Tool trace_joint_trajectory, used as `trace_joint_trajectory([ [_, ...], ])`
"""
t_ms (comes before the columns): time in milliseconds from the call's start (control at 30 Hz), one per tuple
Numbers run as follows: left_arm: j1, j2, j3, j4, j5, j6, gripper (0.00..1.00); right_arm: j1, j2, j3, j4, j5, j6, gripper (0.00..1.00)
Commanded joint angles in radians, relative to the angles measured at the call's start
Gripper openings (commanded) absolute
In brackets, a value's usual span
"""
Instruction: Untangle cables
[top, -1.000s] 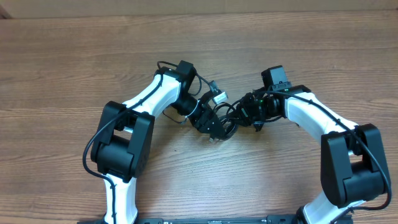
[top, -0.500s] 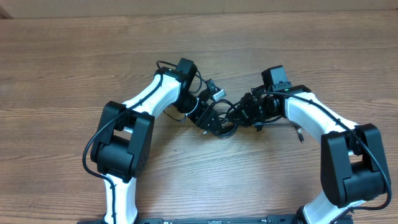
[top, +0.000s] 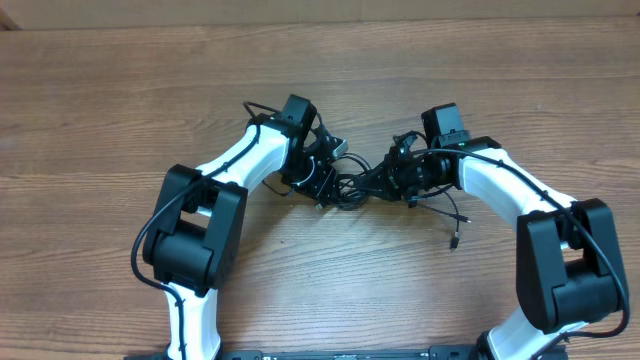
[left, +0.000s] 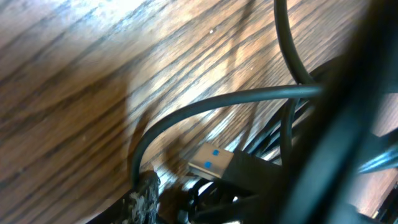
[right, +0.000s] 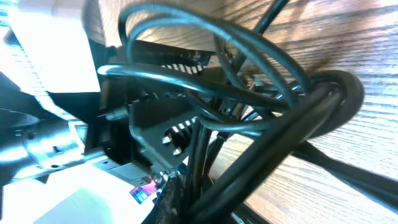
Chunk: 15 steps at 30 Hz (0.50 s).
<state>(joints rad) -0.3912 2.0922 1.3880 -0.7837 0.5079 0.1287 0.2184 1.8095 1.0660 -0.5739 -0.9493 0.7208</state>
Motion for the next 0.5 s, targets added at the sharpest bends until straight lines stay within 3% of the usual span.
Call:
trace_joint_trajectory([
  [0, 0.011, 0.028, -0.079, -0.007, -0.145, -0.032, 0.43, -0.035, -0.001, 0.026, 0.023, -0.104, -0.022, 0.04],
  [233, 0.011, 0.028, -0.095, 0.006, -0.153, -0.032, 0.45, -0.077, -0.001, 0.026, 0.042, -0.171, -0.023, 0.04],
  [467, 0.013, 0.028, -0.095, 0.003, -0.154, -0.032, 0.46, -0.1, -0.001, 0.026, 0.042, -0.1, -0.024, 0.04],
])
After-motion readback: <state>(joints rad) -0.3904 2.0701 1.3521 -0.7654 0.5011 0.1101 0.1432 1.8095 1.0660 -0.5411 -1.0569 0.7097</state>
